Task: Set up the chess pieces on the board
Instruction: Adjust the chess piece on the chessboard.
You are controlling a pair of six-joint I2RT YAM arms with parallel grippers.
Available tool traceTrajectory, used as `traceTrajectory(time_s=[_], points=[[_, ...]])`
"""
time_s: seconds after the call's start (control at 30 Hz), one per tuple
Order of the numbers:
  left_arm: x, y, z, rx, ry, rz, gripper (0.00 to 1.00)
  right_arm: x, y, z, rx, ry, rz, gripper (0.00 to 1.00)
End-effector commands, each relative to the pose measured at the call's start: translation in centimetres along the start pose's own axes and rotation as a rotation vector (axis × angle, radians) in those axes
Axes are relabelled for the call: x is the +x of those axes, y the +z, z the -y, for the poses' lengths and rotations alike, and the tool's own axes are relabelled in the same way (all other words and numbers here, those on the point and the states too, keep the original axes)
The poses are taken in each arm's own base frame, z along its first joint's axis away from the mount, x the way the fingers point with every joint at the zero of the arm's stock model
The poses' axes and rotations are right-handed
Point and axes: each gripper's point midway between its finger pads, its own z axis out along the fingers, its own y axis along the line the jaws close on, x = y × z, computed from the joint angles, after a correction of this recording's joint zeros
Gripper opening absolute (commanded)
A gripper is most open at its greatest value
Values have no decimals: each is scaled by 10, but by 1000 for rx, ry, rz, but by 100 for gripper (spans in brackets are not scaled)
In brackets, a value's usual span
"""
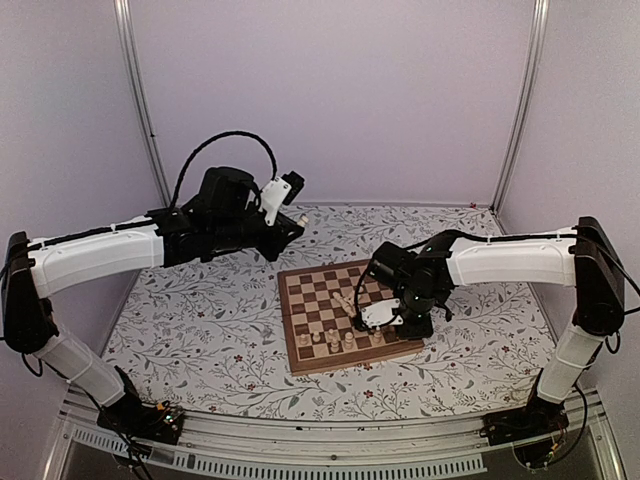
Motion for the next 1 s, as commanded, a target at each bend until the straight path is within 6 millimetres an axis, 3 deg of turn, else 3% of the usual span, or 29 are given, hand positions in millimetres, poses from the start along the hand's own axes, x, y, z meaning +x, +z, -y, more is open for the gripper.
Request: traceTrajectory(time_s=[0.0,0.3,0.43,0.6,0.97], points=[[-11,-4,8,24,18,18,0,-10,-2,-3,-27,6,29,30],[-8,0,12,32,24,4,0,-15,5,-5,-43,3,37,27],[-6,1,13,36,25,0,0,-16,4,-5,-47,-1,40,19],[-5,2,14,39,28,-5,0,-9,4,-7,-47,-6,18,13],[-4,4,18,49,29,-11,0,8,1,1,-25,14,-13,12]])
